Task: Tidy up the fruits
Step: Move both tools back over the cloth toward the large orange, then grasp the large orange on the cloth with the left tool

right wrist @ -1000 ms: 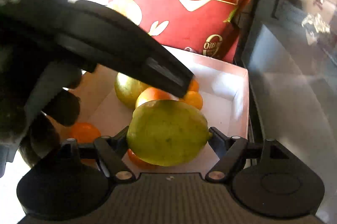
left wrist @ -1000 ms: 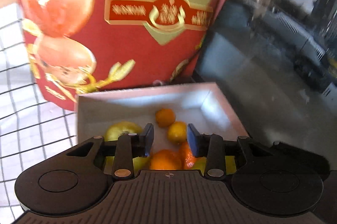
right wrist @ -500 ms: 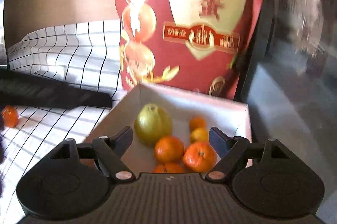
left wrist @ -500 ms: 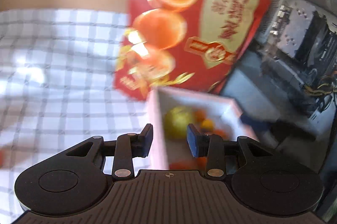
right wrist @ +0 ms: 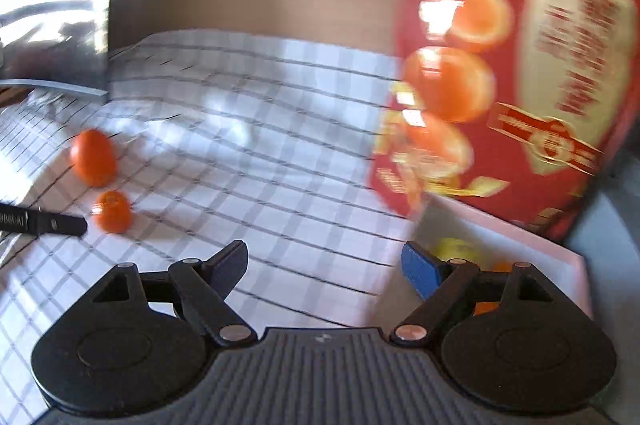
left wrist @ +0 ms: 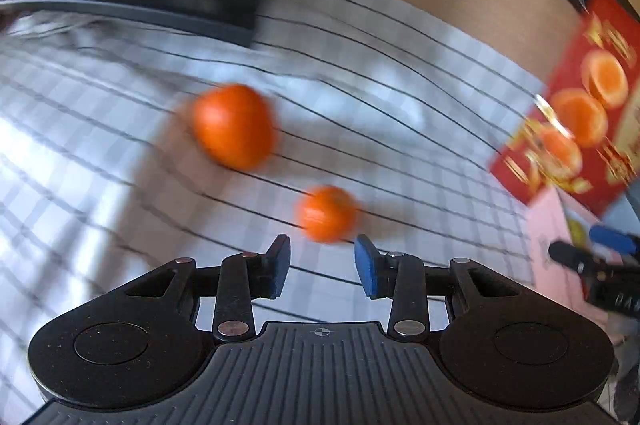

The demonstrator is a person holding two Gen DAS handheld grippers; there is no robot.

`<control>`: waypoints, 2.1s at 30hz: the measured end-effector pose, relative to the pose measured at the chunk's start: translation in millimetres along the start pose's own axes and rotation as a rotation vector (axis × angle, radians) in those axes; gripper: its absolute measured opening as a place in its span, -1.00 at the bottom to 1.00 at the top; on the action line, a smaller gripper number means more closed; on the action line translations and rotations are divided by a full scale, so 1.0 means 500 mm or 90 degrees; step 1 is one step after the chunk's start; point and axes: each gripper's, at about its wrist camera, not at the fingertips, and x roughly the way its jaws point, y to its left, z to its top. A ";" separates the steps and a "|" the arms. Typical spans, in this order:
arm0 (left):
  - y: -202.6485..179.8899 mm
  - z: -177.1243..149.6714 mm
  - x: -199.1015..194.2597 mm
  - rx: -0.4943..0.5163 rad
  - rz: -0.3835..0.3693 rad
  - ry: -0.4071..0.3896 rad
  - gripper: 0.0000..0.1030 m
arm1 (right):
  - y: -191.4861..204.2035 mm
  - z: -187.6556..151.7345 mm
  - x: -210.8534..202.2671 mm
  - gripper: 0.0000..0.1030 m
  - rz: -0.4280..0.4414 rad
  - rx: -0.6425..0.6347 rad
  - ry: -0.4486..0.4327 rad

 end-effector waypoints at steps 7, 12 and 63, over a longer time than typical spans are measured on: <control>0.148 0.013 -0.064 -0.052 0.025 -0.033 -0.23 | 0.184 0.065 0.059 0.64 0.096 -0.074 0.031; 0.224 -0.005 -0.070 -0.079 0.017 -0.011 -0.23 | 0.341 0.137 0.133 0.64 0.170 -0.110 0.044; 0.088 0.093 0.036 0.089 -0.077 -0.021 -0.16 | 0.201 -0.118 0.086 0.70 0.007 0.051 0.137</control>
